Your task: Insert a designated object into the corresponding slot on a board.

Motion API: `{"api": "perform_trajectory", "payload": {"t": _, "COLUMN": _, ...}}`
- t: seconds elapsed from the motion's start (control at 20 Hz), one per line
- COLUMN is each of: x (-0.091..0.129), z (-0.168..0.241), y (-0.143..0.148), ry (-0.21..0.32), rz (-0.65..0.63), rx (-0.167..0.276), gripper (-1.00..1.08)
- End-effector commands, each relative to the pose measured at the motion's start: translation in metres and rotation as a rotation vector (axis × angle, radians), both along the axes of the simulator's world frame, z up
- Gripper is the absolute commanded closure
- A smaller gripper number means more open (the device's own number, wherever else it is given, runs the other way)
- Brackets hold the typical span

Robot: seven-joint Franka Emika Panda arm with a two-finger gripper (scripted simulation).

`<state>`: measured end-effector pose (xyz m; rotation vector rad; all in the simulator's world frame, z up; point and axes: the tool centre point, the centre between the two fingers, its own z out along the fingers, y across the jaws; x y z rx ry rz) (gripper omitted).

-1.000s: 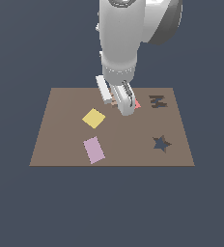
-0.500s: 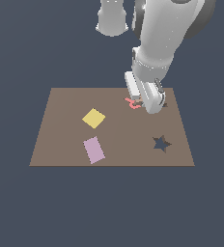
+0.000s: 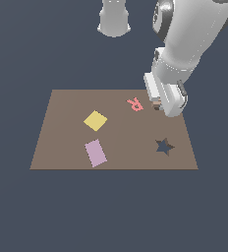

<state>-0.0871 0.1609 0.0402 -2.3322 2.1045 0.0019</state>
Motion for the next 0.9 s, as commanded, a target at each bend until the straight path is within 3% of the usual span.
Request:
{"api": "perform_trajectory", "payload": {"t": 0.0, "x": 0.0015, "z": 0.0004, "y": 0.0074, "ry": 0.000, "rz": -0.014, "rx": 0.000, "gripper": 1.08}}
{"api": "perform_trajectory", "payload": {"t": 0.75, "x": 0.0033, "z": -0.0093, "y": 0.0140, "ry": 0.002, "rz": -0.023, "rx": 0.000, "gripper": 1.08}}
{"api": "perform_trajectory", "payload": {"t": 0.8, "x": 0.0033, "z": -0.0093, "y": 0.0140, "ry": 0.002, "rz": -0.023, "rx": 0.000, "gripper": -0.92}}
{"api": "perform_trajectory", "payload": {"t": 0.85, "x": 0.0033, "z": -0.0093, "y": 0.0140, "ry": 0.002, "rz": -0.023, "rx": 0.000, "gripper": -0.92}}
